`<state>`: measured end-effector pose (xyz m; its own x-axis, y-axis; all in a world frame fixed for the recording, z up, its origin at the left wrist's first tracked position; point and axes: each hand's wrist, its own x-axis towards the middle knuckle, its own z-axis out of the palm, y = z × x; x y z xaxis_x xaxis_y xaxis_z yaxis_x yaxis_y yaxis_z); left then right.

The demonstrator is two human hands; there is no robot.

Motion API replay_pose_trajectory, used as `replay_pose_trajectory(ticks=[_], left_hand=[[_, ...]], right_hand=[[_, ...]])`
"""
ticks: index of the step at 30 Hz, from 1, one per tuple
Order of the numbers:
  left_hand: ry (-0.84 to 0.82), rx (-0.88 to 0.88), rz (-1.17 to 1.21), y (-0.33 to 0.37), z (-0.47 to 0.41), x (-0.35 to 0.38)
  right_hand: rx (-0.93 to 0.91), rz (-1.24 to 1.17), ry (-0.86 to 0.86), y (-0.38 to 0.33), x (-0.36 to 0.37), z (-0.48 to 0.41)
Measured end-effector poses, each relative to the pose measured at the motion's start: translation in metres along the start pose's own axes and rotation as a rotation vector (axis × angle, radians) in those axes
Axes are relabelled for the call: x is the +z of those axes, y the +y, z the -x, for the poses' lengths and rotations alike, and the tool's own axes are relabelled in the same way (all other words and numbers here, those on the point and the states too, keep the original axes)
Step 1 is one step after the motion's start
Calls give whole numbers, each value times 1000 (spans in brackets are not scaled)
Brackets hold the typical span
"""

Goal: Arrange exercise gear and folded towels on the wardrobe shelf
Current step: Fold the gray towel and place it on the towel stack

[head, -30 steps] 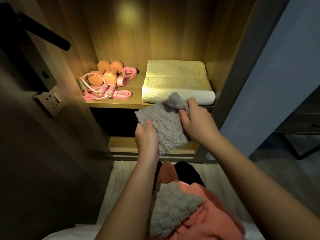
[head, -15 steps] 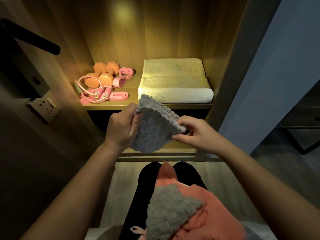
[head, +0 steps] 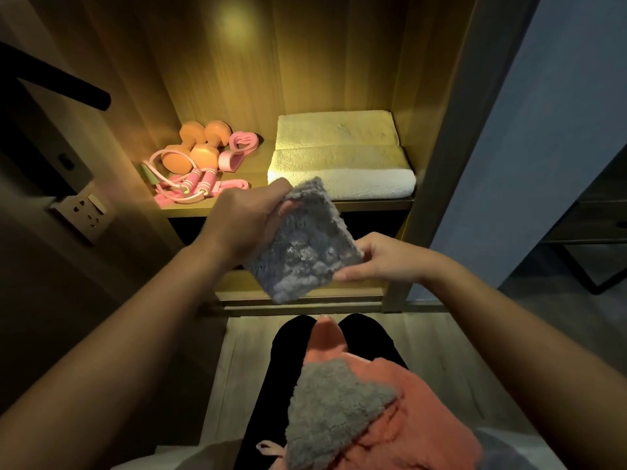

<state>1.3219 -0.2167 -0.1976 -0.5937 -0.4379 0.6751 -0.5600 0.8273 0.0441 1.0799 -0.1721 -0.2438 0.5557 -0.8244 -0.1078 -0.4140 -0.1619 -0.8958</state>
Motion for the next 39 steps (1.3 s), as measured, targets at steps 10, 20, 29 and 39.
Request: replay_pose_trajectory(ticks=[10, 20, 29, 39], left_hand=[[77, -666, 229, -20, 2, 30], [200, -1184, 404, -10, -9, 61], [250, -1178, 496, -1, -9, 64], [486, -1125, 583, 19, 4, 70]], right_hand=[[105, -627, 436, 33, -5, 3], [207, -978, 543, 21, 101, -42], [60, -1394, 812, 14, 102, -57], [143, -1174, 1286, 7, 88, -69]])
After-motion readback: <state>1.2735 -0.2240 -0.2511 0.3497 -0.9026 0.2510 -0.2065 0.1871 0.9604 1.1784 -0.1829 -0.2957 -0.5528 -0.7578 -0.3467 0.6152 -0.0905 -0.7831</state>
